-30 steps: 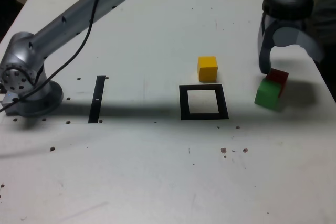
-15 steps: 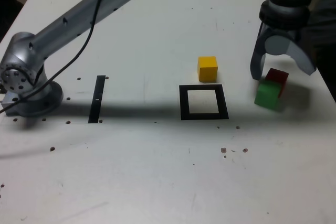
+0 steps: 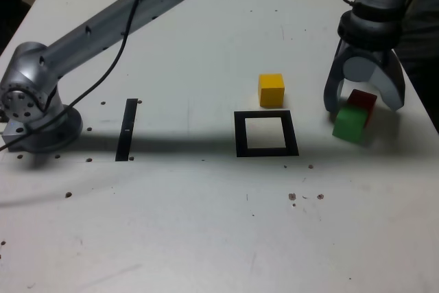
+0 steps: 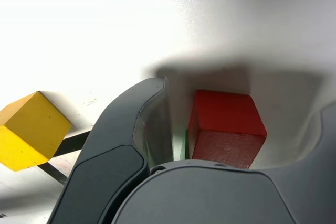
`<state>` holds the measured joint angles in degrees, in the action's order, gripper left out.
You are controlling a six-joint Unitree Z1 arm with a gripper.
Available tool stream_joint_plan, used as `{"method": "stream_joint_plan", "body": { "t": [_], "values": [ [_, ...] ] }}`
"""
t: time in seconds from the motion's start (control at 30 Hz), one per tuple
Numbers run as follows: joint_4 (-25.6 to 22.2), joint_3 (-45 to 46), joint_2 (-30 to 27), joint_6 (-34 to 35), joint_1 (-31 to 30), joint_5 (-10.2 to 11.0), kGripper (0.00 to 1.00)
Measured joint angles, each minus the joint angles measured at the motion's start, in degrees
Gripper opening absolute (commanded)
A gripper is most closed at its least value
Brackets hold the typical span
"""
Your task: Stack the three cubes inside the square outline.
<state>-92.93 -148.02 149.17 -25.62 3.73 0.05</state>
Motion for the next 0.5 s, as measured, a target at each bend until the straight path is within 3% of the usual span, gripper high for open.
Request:
{"method": "stream_joint_plan", "body": {
  "t": [0.33,0.5],
  "values": [
    [0.0,-2.4,0.2,0.1,-0.7,2.0,0.53],
    [0.1,-2.6,0.3,0.2,-0.7,2.4,0.36]
  ]
}}
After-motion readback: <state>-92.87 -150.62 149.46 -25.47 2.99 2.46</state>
